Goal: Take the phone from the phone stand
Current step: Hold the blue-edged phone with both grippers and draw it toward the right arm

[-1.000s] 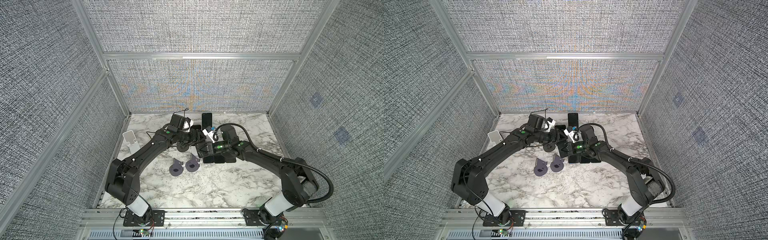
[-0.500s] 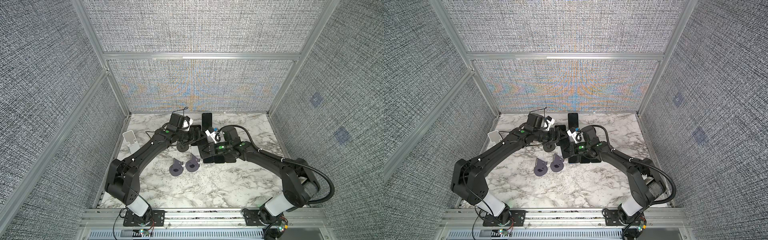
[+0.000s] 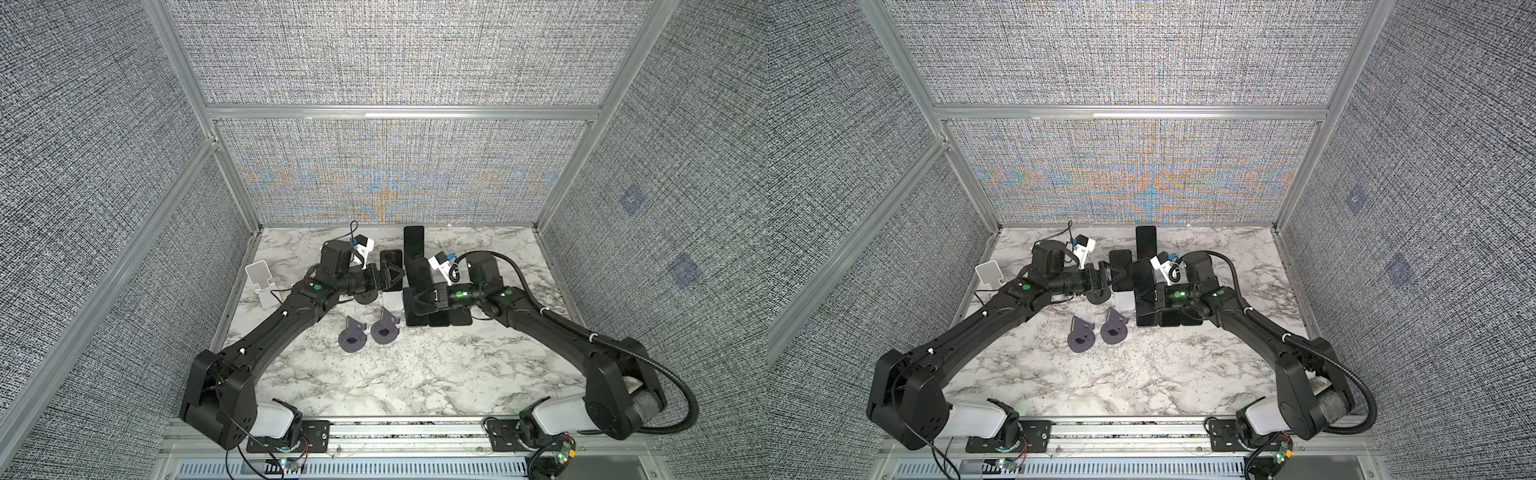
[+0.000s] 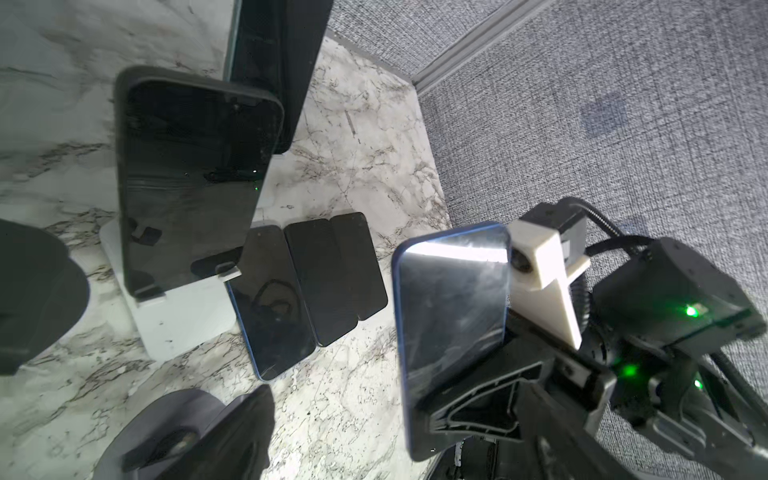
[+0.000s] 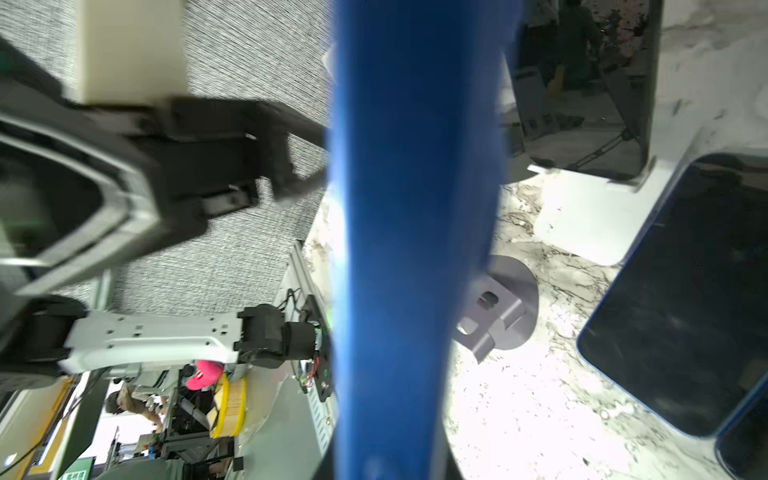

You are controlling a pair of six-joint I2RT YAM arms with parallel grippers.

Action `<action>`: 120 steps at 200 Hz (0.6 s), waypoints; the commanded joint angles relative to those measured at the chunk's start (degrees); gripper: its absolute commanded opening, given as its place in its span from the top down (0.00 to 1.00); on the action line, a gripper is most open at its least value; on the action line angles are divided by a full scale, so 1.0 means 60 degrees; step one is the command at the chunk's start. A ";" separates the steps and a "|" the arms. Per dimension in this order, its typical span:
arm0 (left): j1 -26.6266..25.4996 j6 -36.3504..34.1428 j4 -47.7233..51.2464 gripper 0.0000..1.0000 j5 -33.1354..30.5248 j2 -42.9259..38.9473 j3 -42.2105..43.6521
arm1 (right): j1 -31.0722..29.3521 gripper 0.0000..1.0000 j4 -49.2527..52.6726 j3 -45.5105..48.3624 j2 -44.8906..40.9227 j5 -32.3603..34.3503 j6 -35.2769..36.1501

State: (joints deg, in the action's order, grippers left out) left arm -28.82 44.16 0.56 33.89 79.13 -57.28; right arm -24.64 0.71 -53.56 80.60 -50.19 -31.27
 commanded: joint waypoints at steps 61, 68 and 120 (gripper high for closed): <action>-0.0211 0.1852 -0.6470 0.29 0.1616 0.1042 0.0723 | 0.0576 1.00 -0.0965 0.0132 -0.0602 -0.2181 -0.0873; -0.0314 0.1565 -0.6087 0.26 0.1592 0.0996 0.0671 | 0.0567 1.00 -0.1083 0.0128 -0.0550 -0.2195 -0.0950; -0.0544 0.2118 -0.7379 0.31 0.1735 0.1524 0.1007 | 0.0529 1.00 -0.2970 0.0211 -0.0024 -0.2561 -0.2210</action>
State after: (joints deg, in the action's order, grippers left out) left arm -31.44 54.28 -36.16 42.61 86.35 -52.03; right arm -21.32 -8.21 -52.31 79.59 -62.81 -40.16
